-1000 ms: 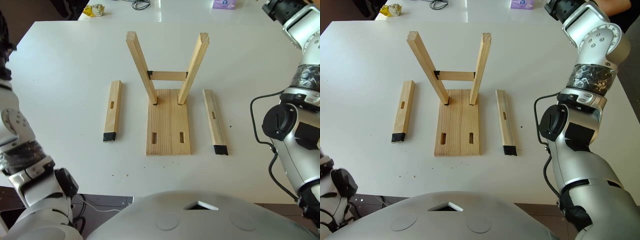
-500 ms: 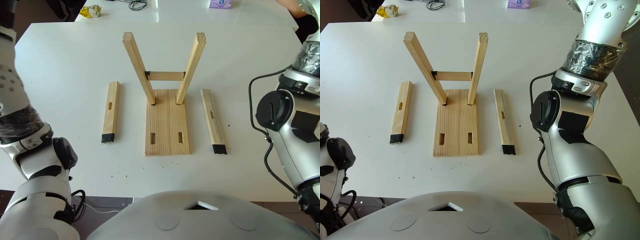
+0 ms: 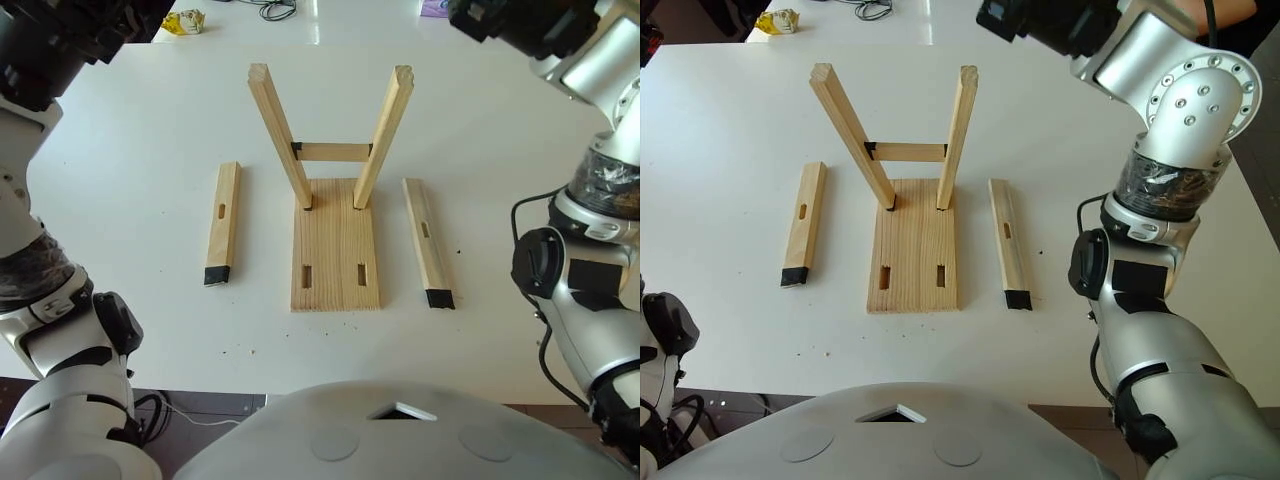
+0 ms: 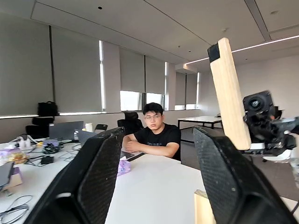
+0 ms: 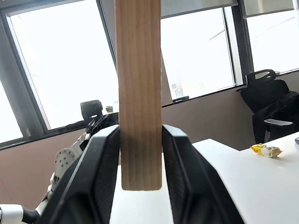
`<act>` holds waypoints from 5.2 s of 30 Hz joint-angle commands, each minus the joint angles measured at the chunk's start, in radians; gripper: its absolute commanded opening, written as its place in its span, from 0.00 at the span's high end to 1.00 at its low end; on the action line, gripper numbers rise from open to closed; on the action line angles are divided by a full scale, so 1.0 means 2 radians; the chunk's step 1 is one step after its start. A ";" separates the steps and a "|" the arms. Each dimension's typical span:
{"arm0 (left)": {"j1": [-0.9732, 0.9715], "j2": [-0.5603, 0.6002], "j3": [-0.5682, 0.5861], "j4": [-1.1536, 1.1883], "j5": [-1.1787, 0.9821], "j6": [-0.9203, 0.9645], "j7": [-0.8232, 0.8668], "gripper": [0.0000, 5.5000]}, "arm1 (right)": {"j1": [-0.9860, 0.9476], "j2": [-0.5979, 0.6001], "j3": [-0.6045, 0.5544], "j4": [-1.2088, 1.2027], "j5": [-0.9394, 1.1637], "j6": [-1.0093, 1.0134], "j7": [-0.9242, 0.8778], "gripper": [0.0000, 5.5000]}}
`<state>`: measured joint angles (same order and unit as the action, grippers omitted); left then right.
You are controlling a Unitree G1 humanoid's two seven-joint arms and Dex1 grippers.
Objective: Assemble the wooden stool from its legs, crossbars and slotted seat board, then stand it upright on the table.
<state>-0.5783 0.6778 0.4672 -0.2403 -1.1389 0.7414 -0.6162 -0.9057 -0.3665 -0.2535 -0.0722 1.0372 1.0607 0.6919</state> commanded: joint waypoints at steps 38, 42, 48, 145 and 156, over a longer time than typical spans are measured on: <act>0.031 -0.026 -0.122 -0.057 -0.126 0.113 -0.051 0.50 | 0.102 -0.104 0.155 -0.060 -0.071 -0.047 0.240 0.76; 0.033 -0.022 -0.120 -0.061 -0.128 0.113 -0.051 0.50 | 0.111 -0.122 0.176 -0.075 -0.087 -0.052 0.256 0.76; 0.042 -0.014 -0.120 -0.070 -0.125 0.113 -0.058 0.50 | 0.110 -0.128 0.180 -0.072 -0.096 -0.049 0.251 0.76; 0.165 0.118 -0.150 0.297 0.383 -0.445 -0.400 0.76 | 0.203 -0.093 0.032 0.022 -0.196 -0.280 0.095 0.31; 0.195 0.089 -0.151 0.293 0.388 -0.455 -0.370 0.76 | 0.177 -0.090 0.047 0.047 -0.200 -0.281 0.108 0.31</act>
<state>-0.2133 0.8705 0.1707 0.3561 -0.3731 -0.1674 -1.3708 -0.5162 -0.5496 -0.1675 0.0117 0.6461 0.5053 0.8967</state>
